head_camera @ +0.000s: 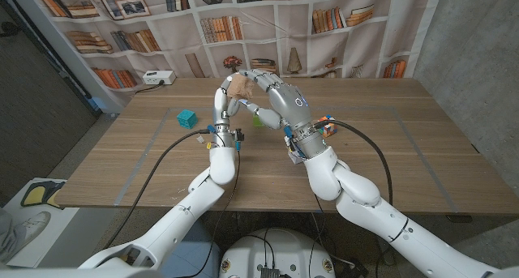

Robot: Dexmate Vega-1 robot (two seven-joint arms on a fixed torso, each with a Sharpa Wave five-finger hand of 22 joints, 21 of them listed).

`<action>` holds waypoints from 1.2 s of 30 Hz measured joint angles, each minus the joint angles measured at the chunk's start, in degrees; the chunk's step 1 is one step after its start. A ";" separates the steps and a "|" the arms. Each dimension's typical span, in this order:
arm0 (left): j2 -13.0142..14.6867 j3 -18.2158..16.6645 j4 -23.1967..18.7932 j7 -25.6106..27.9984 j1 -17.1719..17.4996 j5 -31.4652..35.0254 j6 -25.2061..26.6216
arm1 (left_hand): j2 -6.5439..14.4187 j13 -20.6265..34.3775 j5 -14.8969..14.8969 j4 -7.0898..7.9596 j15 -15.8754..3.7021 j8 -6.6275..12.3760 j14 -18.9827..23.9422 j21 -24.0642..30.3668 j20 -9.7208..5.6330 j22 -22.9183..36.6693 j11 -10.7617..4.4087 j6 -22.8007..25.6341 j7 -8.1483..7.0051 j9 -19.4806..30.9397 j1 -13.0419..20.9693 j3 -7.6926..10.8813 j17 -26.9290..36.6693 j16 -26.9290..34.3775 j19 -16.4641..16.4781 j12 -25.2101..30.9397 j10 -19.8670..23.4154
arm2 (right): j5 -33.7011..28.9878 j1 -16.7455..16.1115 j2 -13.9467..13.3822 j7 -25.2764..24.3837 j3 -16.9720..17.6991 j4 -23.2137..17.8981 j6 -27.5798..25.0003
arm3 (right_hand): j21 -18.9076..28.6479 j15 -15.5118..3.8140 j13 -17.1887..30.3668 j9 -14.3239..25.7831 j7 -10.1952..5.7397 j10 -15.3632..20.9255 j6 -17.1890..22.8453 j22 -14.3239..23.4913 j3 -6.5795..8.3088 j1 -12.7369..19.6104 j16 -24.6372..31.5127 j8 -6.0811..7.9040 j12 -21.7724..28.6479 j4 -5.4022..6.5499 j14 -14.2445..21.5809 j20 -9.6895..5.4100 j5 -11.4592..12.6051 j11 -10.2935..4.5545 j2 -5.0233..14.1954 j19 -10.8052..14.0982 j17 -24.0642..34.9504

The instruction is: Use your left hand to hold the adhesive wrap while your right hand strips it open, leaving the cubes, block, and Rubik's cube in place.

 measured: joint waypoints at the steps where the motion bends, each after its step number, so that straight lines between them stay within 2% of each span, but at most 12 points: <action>1: 0.00 0.00 -0.03 -0.01 0.03 0.00 0.00 | 0.00 0.00 0.00 0.00 0.00 0.00 0.00 0.00 0.00 0.00 0.00 0.00 0.00 0.00 0.00 0.00 0.00 0.00 0.00 0.00 0.00 | -0.25 0.04 0.02 -0.20 -0.08 0.07 -0.21 | -0.17 0.14 0.00 0.00 0.00 0.00 0.00 -0.05 0.00 0.00 -0.24 0.00 0.00 0.00 -0.30 -0.20 0.00 0.00 0.00 -0.24 -0.01; 10: 0.08 -0.03 -0.42 -0.16 0.26 0.03 0.00 | 0.00 0.00 0.00 0.00 0.00 -0.38 0.00 0.00 0.12 0.00 0.00 0.00 0.00 0.00 0.00 0.00 -0.28 0.00 -0.12 0.01 0.00 | -2.26 0.84 0.12 -1.39 -1.49 1.08 -2.11 | -0.71 0.22 -0.30 0.00 0.00 -1.09 0.00 -0.10 -0.26 0.46 -0.85 -0.35 -0.76 0.26 -0.99 0.03 0.00 0.60 -0.46 -1.03 -0.27; 20: 0.11 -0.09 -0.71 -0.24 0.49 0.09 0.05 | 0.00 0.08 0.44 -0.01 0.00 -0.59 0.00 0.00 0.12 0.01 0.00 0.00 0.00 0.00 0.00 0.00 -0.27 0.00 -0.12 -0.21 0.00 | -4.13 1.71 0.00 -2.21 -3.04 1.96 -3.74 | -0.71 0.10 -0.57 -0.01 -0.45 -1.56 -0.45 -0.09 -0.26 0.91 -0.85 -0.35 -0.85 0.25 -1.49 0.01 0.00 0.12 0.00 -1.04 -0.53; 31: 0.33 -0.15 -0.97 -0.37 0.66 0.14 0.36 | -0.23 0.28 0.44 -0.01 0.00 -0.67 0.00 0.00 0.11 0.01 0.00 -0.31 -0.30 0.01 -0.23 0.00 -0.54 0.00 -0.11 -0.43 0.00 | -6.04 2.87 -0.27 -2.70 -4.46 3.08 -5.08 | -0.98 0.10 -0.82 -0.01 -0.85 -1.56 -0.85 -0.09 0.10 3.12 -1.15 -0.68 -0.85 0.21 -1.49 -0.94 0.00 0.12 0.11 -0.89 -0.80; 34: 0.35 -0.16 -1.03 -0.39 0.67 0.16 0.38 | -0.24 0.28 0.44 -0.01 0.00 -1.01 0.00 0.00 0.11 0.01 0.00 -0.31 -0.30 0.01 -0.23 0.00 -0.53 0.00 -0.11 -0.43 0.00 | -6.93 3.05 -0.18 -3.08 -4.81 3.37 -5.89 | -0.98 0.09 -0.82 -0.01 -1.27 -1.87 -0.42 -0.09 0.24 3.93 -1.11 -0.68 -1.18 0.08 -0.77 -1.32 0.00 -0.23 0.44 -0.46 -0.80; 36: 0.35 -0.16 -1.04 -0.41 0.67 0.16 0.37 | -0.23 0.28 0.89 -0.01 0.00 -1.02 0.00 0.00 0.11 0.01 0.00 -0.31 -0.30 0.01 -0.23 0.00 -0.53 0.00 -0.11 -0.43 0.00 | -7.33 3.18 -0.08 -3.30 -5.06 3.57 -6.26 | -0.83 0.06 -1.00 -0.01 -1.94 -1.79 0.25 -0.02 0.47 4.34 -0.49 -0.68 -1.18 0.32 0.51 -1.40 0.00 -1.22 0.42 0.88 -0.76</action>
